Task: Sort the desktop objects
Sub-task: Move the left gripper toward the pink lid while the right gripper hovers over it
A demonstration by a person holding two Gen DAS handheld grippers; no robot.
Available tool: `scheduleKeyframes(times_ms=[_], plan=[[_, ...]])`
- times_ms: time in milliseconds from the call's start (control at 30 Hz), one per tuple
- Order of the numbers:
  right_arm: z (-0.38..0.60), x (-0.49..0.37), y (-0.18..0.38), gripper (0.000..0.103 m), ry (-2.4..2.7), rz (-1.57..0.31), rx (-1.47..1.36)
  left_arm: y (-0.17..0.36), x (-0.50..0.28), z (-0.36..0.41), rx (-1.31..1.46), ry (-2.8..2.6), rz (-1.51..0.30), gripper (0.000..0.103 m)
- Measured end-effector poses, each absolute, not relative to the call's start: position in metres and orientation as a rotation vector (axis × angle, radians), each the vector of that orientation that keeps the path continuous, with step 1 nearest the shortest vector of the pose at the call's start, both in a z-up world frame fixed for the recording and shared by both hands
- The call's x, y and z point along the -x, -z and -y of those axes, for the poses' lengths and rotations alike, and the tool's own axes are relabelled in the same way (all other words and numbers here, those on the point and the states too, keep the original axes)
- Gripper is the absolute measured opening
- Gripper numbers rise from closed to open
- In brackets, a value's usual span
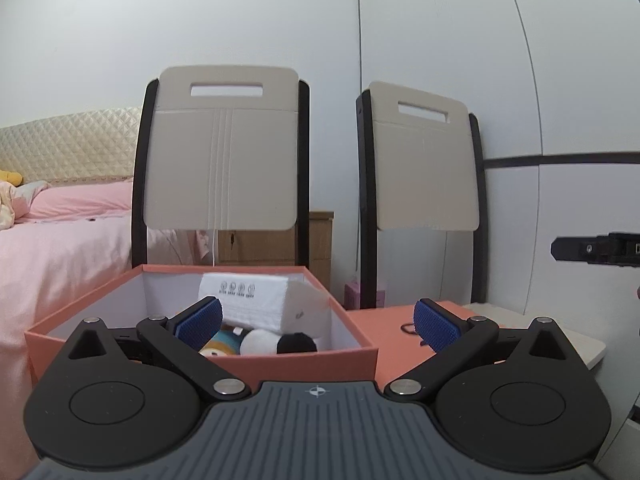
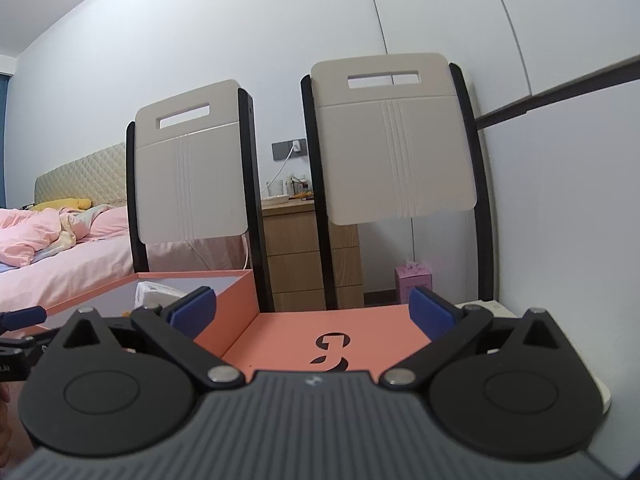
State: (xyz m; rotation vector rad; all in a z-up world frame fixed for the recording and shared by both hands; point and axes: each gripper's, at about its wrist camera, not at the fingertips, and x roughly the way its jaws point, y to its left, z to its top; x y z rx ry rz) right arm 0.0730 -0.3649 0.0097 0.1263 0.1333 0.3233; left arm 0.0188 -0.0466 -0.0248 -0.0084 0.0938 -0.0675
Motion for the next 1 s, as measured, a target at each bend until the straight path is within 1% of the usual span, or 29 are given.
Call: scheduleKeyframes(times_ms=[67, 367, 533, 600, 733, 933, 1000], plan=[[0.37, -0.071, -0.01, 0.103, -0.312, -0.128, -0.14, 0.022, -0.015, 0.046, 0.016, 0.077, -0.068, 0.103], [0.363, -0.071, -0.005, 0.103, -0.279, -0.167, -0.246, 0.021, -0.017, 0.033, 0.041, 0.046, -0.104, 0.103], [0.358, -0.07, -0.002, 0.103, -0.261, -0.19, -0.306, 0.034, -0.016, 0.008, 0.055, -0.043, -0.196, 0.103], [0.353, -0.074, 0.0, 0.103, -0.271, -0.199, -0.274, 0.032, -0.023, -0.004, 0.081, -0.077, -0.233, 0.103], [0.353, -0.079, -0.001, 0.103, -0.257, -0.155, -0.16, 0.028, -0.029, -0.009, 0.056, -0.127, -0.221, 0.103], [0.354, -0.091, 0.001, 0.103, -0.249, -0.132, -0.163, 0.039, -0.032, -0.006, 0.007, -0.084, -0.26, 0.103], [0.35, -0.097, 0.005, 0.103, -0.242, -0.131, -0.158, 0.047, -0.028, -0.006, -0.017, -0.056, -0.243, 0.103]])
